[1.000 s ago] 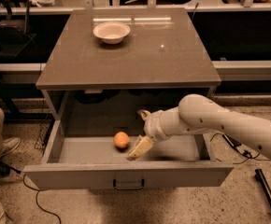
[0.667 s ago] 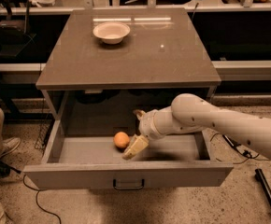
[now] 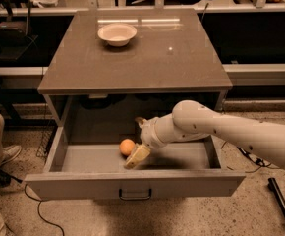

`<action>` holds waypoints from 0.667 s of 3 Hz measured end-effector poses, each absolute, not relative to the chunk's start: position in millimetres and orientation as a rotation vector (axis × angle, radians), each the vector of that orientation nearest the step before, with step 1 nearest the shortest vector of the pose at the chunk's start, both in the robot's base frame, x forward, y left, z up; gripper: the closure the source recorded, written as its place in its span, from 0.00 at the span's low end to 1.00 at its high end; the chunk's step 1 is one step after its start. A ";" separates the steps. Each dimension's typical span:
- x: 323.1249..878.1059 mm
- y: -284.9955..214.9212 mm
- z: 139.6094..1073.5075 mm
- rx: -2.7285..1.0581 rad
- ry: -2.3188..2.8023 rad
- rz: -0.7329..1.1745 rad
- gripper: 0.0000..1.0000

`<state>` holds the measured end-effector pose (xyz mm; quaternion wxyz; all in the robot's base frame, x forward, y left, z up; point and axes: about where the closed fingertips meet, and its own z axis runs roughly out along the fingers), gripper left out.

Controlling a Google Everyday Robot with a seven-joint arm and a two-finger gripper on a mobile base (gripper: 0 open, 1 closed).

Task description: Pick orange from top drawer and place on counter

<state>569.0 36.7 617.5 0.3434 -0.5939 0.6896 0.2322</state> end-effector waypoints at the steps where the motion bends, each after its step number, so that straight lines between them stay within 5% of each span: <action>1: 567.7 40.5 612.9 -1.547 1.797 0.602 0.16; 2: 566.6 43.1 609.5 -1.541 1.798 0.609 0.40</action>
Offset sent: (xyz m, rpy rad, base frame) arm -0.0018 0.0059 -0.0105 0.0061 0.0089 -0.0115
